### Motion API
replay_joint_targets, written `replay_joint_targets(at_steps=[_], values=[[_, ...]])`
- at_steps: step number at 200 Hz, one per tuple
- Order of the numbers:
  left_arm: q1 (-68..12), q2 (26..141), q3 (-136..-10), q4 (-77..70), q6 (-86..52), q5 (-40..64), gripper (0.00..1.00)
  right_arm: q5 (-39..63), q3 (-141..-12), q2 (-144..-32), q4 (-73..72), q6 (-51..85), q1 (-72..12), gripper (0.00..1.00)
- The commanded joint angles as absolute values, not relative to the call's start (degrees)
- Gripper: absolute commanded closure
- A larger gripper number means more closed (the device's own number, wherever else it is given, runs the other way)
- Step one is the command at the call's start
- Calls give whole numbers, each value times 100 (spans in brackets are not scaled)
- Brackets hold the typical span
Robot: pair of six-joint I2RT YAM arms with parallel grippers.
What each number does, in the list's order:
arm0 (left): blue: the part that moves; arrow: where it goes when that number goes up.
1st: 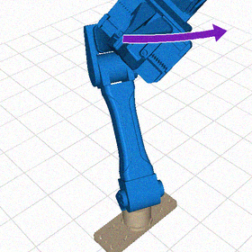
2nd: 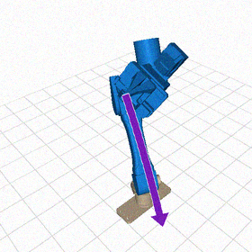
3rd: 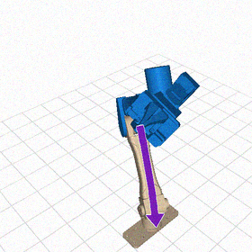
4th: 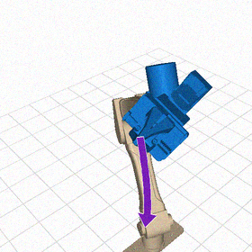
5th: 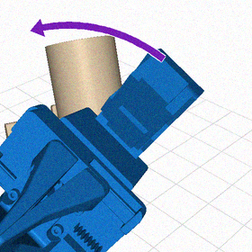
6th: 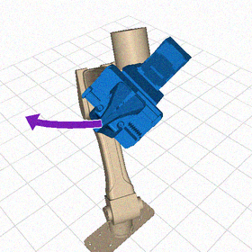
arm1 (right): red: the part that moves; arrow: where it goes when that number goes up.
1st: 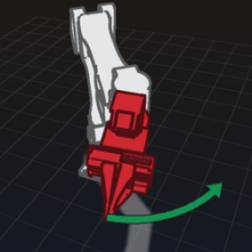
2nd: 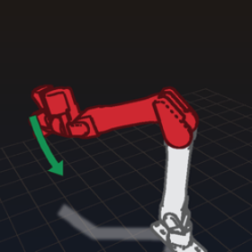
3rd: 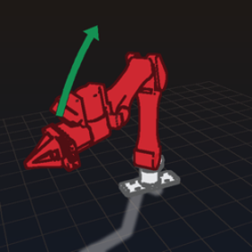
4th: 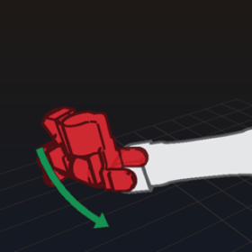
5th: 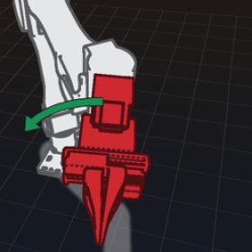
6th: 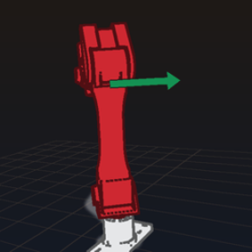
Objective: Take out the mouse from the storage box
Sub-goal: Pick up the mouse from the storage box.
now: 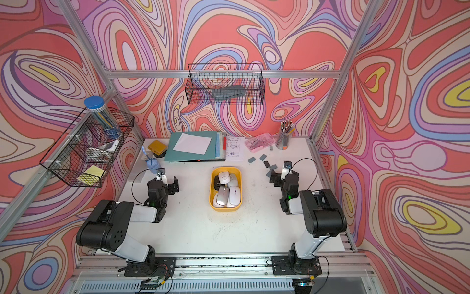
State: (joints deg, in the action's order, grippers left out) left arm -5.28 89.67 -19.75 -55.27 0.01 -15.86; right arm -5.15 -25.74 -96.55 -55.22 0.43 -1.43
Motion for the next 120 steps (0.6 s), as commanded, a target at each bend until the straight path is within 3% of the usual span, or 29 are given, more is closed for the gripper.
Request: replay_joint_targets(at_steps=[1,26,52,68,82,101,120], values=[[-554,8792,-1898,-5668,-59,-1894,1,-1167,-2757,-9373,-5142,201,-166,2],[-623,8713,-1736,-5934,35,-1878,1,-1754,-3920,-8366,-2650,735,-246,2],[-653,8600,-1654,-5966,74,-1829,1,-946,-5245,-7954,-482,1264,-246,2],[-938,8085,-1803,-5368,331,-2390,1,-348,-5414,-8046,-337,1343,-247,2],[-1136,7237,-2479,-3734,565,-2064,1,187,-5432,-8193,-378,1533,-246,2],[-1512,6421,-3551,-2580,711,-1912,1,1057,-5294,-8508,-1004,1851,-246,2],[-1722,5988,-4808,-771,-812,-1736,1,973,-5040,-9027,-1462,3196,-135,2]])
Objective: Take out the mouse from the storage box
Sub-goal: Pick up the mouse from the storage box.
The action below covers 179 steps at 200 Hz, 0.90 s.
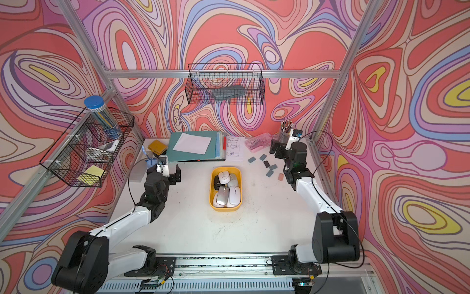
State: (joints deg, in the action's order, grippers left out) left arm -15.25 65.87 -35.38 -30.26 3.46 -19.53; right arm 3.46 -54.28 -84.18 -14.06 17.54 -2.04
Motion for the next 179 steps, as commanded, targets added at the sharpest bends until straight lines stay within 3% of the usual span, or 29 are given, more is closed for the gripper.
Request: replay_joint_targets(at_steps=[1,9,13,19,35,46,78,95,100,110,113,119,120,127,142,160,179], values=[[-1723,5969,-4878,-702,-1030,-1712,1,1036,-5043,-9057,-1487,3237,-116,2],[-1715,5837,-5458,706,-2384,-1570,1,1983,-5077,-9365,-1800,3343,41,3],[-1714,5798,-5566,970,-2830,-1668,1,2292,-5117,-9519,-1918,3322,79,10],[-1688,5732,-5379,730,-3208,-1293,1,2531,-5232,-9647,-1878,3211,76,16],[-1446,5713,-4775,-8,-3902,65,1,2197,-5267,-9527,-1519,2916,-58,22],[-1455,5821,-4702,-312,-3694,832,1,1864,-5133,-9263,-1557,2828,-129,26],[-1903,6433,-5590,383,-3280,1530,1,1482,-5335,-8988,-922,2846,-203,25],[-2342,6689,-6383,1130,-2801,1523,2,1589,-5491,-8999,-618,2763,-245,35],[-2458,6727,-6597,1334,-2714,1444,6,1586,-5453,-8951,-659,2739,-253,37],[-2579,6790,-6932,1678,-2754,1419,34,1500,-5360,-8813,-741,2708,-271,40],[-2583,6806,-7003,1754,-2838,1445,51,1447,-5324,-8766,-757,2699,-268,40],[-2592,6832,-7104,1861,-3043,1422,96,1343,-5280,-8688,-765,2683,-266,38],[-2588,6831,-7116,1889,-3104,1392,100,1326,-5277,-8677,-761,2682,-269,38],[-2577,6836,-7135,1915,-3586,1375,100,1223,-5271,-8620,-717,2668,-267,35],[-2547,7112,-7087,1303,-4241,2527,100,1123,-5287,-8563,-626,2659,-267,33],[-2572,7861,-7817,1652,-4640,3518,100,1147,-5291,-8532,-582,2672,-269,33],[-2958,8604,-9136,3234,-3848,2955,100,991,-5360,-8517,-402,2701,-268,33]])
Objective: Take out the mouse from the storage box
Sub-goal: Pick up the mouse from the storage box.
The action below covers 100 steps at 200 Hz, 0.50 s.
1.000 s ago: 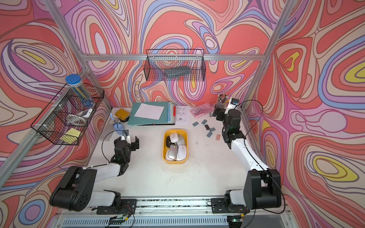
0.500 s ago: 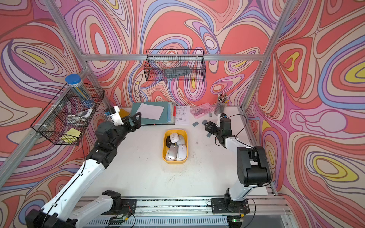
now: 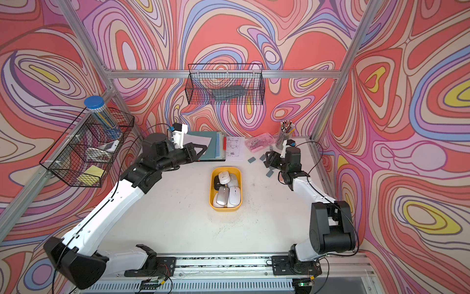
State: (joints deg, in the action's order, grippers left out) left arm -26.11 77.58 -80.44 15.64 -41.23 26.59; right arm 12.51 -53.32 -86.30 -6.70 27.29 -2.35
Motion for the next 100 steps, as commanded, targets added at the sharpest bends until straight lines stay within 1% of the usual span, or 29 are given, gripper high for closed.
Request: replay_joint_targets(at_steps=[1,6,8,17,19,22,30,37,42,46,49,59,66,79,100], values=[[-2991,8644,-9231,3362,-3779,2849,100,979,-5369,-8517,-381,2700,-270,33],[-3188,8852,-9701,3974,-3445,2346,100,887,-5401,-8516,-295,2698,-272,33],[-3251,8932,-9885,4184,-3327,2228,98,848,-5417,-8516,-263,2692,-272,34],[-3475,9400,-10638,5008,-3001,1814,81,703,-5455,-8517,-153,2664,-270,33],[-3501,9513,-10805,5196,-2996,1748,76,690,-5470,-8517,-137,2657,-276,34],[-3528,9675,-11055,5489,-3027,1637,72,658,-5474,-8517,-112,2650,-275,33],[-3542,10164,-11675,6243,-3198,1452,70,641,-5485,-8525,-88,2641,-279,33],[-3542,10576,-12148,6858,-3266,1406,65,660,-5485,-8532,-96,2636,-278,33],[-3542,10842,-12453,7292,-3367,1263,63,687,-5486,-8542,-101,2633,-281,33],[-3542,10965,-12503,7478,-3495,1189,62,699,-5492,-8555,-93,2630,-280,32],[-3542,10967,-12378,7461,-3560,1197,59,703,-5503,-8564,-90,2628,-278,32],[-3540,10850,-11773,7154,-3750,1292,43,720,-5537,-8606,-54,2611,-278,31],[-3533,10921,-11714,7257,-3768,1340,35,702,-5553,-8630,-29,2603,-276,31],[-3537,11299,-12119,7843,-3725,1185,28,706,-5572,-8687,-18,2595,-276,30],[-3576,11892,-12650,8401,-3644,835,23,787,-5616,-8806,-26,2600,-274,29]])
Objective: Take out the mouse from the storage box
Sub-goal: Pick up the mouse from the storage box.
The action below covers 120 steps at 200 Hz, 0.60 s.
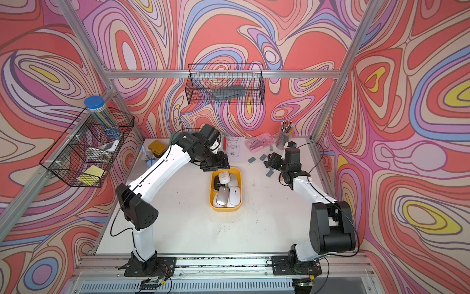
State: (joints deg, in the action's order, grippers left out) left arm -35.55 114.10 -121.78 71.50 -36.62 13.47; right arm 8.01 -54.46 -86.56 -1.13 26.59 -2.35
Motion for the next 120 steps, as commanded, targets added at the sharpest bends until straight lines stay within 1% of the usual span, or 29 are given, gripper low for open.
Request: replay_joint_targets(at_steps=[1,15,33,41,75,103,120], values=[[-3577,11914,-12657,8402,-3646,835,23,785,-5620,-8811,-26,2596,-278,29],[-3601,12087,-12733,8339,-3632,772,20,803,-5647,-8876,-26,2594,-280,28],[-3621,12076,-12564,8045,-3709,651,14,833,-5672,-8950,-9,2579,-273,26],[-3612,12129,-12525,7970,-3753,651,13,847,-5682,-8990,-4,2577,-278,26],[-3587,12584,-12724,7791,-3707,830,15,812,-5714,-9113,-9,2580,-275,26],[-3478,12893,-12789,7428,-3692,1163,20,747,-5717,-9127,15,2576,-276,26],[-3430,12998,-12843,7330,-3711,952,22,731,-5713,-9139,10,2567,-274,26]])
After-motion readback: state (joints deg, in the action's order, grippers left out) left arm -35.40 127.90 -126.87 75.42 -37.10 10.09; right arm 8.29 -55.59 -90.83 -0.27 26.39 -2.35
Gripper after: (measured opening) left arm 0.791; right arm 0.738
